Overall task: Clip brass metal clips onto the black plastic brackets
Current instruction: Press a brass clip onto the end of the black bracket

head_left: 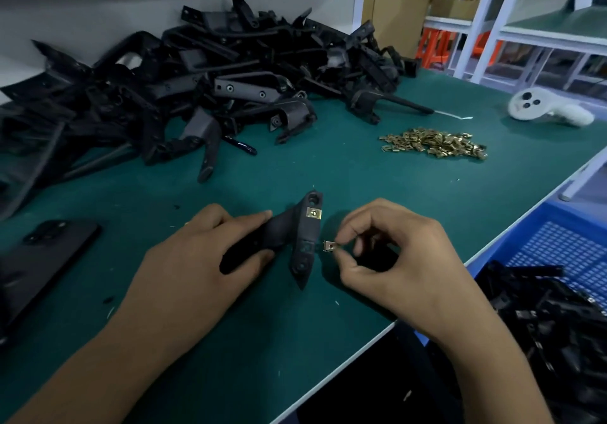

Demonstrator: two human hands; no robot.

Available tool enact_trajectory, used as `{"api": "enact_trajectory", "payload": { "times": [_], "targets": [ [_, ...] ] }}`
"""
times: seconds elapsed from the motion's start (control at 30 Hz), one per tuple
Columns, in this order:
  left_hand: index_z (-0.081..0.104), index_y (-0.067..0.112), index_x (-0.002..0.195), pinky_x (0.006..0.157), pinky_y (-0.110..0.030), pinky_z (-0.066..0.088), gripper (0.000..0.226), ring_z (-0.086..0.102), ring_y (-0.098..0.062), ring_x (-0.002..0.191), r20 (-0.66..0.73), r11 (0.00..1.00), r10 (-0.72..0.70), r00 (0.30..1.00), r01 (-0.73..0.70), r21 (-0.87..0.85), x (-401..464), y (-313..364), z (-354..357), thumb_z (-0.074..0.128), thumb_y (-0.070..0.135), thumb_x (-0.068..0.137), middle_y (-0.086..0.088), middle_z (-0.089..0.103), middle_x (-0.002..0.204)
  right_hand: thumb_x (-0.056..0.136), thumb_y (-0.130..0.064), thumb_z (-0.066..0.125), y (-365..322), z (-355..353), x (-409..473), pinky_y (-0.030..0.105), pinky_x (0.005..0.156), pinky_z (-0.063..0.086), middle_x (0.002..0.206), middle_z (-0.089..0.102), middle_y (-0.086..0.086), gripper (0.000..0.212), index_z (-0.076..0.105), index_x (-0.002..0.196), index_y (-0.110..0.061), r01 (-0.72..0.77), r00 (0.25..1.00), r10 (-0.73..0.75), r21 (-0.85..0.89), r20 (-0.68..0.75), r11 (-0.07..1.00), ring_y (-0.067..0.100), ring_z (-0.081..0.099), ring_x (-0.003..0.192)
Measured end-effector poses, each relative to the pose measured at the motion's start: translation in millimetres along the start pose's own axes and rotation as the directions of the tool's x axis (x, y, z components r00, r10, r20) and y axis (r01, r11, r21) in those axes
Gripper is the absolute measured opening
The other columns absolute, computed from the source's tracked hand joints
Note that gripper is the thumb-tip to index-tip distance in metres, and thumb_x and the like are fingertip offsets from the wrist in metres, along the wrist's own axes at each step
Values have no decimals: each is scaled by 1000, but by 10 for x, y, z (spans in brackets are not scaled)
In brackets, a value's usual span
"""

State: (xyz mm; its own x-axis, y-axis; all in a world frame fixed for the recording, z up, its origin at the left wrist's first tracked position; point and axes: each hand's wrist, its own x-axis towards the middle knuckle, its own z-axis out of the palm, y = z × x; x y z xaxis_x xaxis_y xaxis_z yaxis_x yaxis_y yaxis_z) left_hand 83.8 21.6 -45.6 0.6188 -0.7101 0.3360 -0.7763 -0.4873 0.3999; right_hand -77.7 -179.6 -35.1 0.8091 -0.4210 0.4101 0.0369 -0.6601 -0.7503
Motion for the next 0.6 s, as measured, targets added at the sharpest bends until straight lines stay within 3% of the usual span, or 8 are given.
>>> {"api": "enact_trajectory", "payload": {
  "times": [0.13,0.43,0.53,0.6],
  "targets": [
    [49,63,139,63,-16,40,56,57,3,82,32,1000,-3,999,2,22,-5,24,-9,48,72,84,22,51,96,74,-9,79,19,4,0,38,74,54,89,69,-5,20,70,79,-26,31,999,-28,69,-36,997,23,65,75],
    [45,60,144,65,-20,42,60,56,-2,88,76,1000,-6,997,7,-23,-15,30,-35,39,77,86,18,52,97,77,-15,79,25,12,-27,38,75,56,90,71,-1,13,71,80,-25,43,998,-35,178,-44,983,24,67,77],
    [45,60,144,66,-19,43,57,57,-2,87,72,1000,-1,997,1,1,-19,38,-35,42,79,90,17,53,97,77,-27,74,33,16,-9,38,73,55,87,70,-2,4,70,79,-28,1,1000,-1,117,-2,993,22,66,77],
    [45,60,144,66,-20,44,54,57,-2,84,64,1000,2,998,-4,28,-22,44,-22,43,77,92,18,53,97,78,-20,72,40,40,12,32,72,53,85,68,-6,9,68,76,-27,41,999,-42,20,28,999,19,66,79]
  ]
}}
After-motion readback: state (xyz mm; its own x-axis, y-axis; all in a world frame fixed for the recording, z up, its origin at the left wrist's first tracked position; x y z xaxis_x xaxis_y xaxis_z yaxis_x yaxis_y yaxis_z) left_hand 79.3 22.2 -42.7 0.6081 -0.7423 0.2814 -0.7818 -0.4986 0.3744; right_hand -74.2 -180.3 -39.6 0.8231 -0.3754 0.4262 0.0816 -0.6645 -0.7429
